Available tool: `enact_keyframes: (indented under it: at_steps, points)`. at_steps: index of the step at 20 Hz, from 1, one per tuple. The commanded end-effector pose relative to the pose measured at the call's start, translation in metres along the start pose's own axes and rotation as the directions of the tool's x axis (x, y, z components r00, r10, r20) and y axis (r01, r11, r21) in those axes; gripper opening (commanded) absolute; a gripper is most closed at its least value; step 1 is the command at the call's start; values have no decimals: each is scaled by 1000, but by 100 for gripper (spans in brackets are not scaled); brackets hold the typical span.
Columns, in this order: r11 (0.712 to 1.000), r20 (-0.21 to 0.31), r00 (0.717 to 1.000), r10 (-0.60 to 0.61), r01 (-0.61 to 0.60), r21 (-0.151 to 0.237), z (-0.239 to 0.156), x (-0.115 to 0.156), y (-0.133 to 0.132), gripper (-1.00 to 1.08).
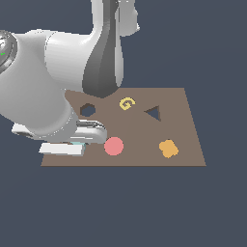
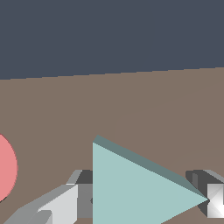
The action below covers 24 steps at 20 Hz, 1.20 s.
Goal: Insert a designated object into the corresponding slot on a board.
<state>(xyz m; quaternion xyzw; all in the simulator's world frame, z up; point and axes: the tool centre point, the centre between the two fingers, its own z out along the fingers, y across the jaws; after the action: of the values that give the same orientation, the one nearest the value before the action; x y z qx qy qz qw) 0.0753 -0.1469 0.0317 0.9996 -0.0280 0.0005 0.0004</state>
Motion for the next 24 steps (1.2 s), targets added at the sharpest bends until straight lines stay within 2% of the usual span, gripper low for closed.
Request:
enact_keyframes:
  at_steps: [1,6,9,12,15,18,24]
  points:
    - [998,-1,998,-71,71,0,-1,7,-10,-100]
    - [969,-1,969,-249,249,-1,-2,21,-36,-100]
    - [930,-1,930,-367,367,-1,-2,27,-55,-100]
    - [879,-2,879,-477,477,-1,-3,31,-74,-100]
    - [815,-2,815,-579,579,-2,-4,33,-94,-100]
    - [741,-2,741,-672,672,-2,-4,33,-114,-100]
    - [558,-2,558,-830,830,-3,-5,24,-153,-100]
